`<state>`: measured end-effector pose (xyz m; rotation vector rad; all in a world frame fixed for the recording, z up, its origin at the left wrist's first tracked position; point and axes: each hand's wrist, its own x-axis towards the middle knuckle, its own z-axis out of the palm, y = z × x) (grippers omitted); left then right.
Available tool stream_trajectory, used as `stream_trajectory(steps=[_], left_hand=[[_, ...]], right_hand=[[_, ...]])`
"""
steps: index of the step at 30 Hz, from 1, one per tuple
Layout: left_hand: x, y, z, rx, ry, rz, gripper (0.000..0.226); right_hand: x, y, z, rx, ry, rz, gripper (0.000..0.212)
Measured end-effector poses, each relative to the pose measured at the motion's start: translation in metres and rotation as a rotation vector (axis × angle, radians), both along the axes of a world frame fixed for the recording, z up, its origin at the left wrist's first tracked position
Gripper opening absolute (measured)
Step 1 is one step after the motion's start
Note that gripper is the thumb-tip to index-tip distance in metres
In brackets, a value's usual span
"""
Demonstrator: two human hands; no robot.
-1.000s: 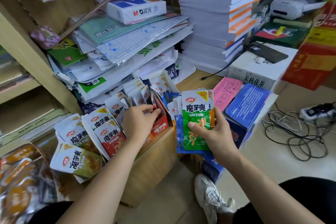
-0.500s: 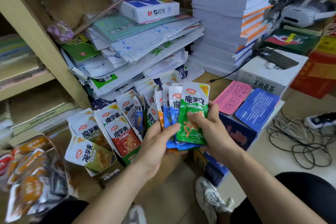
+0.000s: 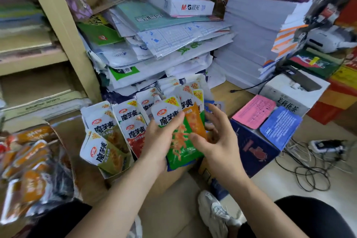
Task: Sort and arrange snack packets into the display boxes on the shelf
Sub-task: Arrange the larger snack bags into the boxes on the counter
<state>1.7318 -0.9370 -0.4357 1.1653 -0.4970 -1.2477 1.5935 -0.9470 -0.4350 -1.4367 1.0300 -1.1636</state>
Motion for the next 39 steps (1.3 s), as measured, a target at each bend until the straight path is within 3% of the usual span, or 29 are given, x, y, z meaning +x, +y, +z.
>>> stream_trajectory(steps=[2, 5, 10, 12, 14, 18, 21, 24, 26, 30, 35, 39], left_hand=[[0.002, 0.002, -0.001, -0.034, -0.094, 0.054, 0.049], [0.000, 0.002, -0.006, -0.042, -0.391, 0.165, 0.063], [-0.013, 0.009, -0.004, -0.008, -0.597, 0.275, 0.053], [-0.017, 0.014, 0.001, -0.045, -0.498, 0.148, 0.044], [-0.019, 0.015, 0.005, -0.105, -0.360, -0.001, 0.048], [-0.021, 0.013, 0.007, -0.075, -0.207, -0.103, 0.039], [-0.012, 0.010, 0.004, -0.015, -0.038, -0.116, 0.035], [-0.001, 0.011, 0.006, 0.004, 0.077, -0.157, 0.047], [0.003, 0.011, 0.007, 0.009, 0.100, -0.166, 0.048], [0.004, 0.012, 0.007, 0.007, 0.108, -0.111, 0.040], [0.000, 0.014, 0.006, 0.023, -0.012, -0.108, 0.030], [-0.003, 0.015, 0.006, 0.011, -0.091, -0.116, 0.022]], right_hand=[[0.002, 0.001, -0.003, 0.146, -0.185, 0.029, 0.068], [0.011, 0.006, -0.009, 0.326, -0.393, 0.161, 0.055], [0.019, 0.005, -0.018, 0.092, -0.301, 0.057, 0.062], [0.018, 0.001, -0.019, -0.051, -0.152, 0.001, 0.069], [0.016, -0.003, -0.020, -0.158, 0.001, -0.016, 0.076], [0.020, 0.000, -0.025, -0.314, 0.195, 0.127, 0.087], [0.009, -0.005, -0.014, -0.087, 0.060, 0.313, 0.088], [-0.005, -0.016, -0.005, 0.082, -0.094, 0.316, 0.064], [-0.007, -0.019, -0.004, 0.061, -0.093, 0.215, 0.052], [-0.006, -0.020, -0.008, 0.014, -0.021, 0.149, 0.050], [0.001, -0.012, -0.014, 0.008, 0.086, 0.151, 0.061], [0.002, -0.017, -0.013, 0.032, -0.005, 0.113, 0.040]])
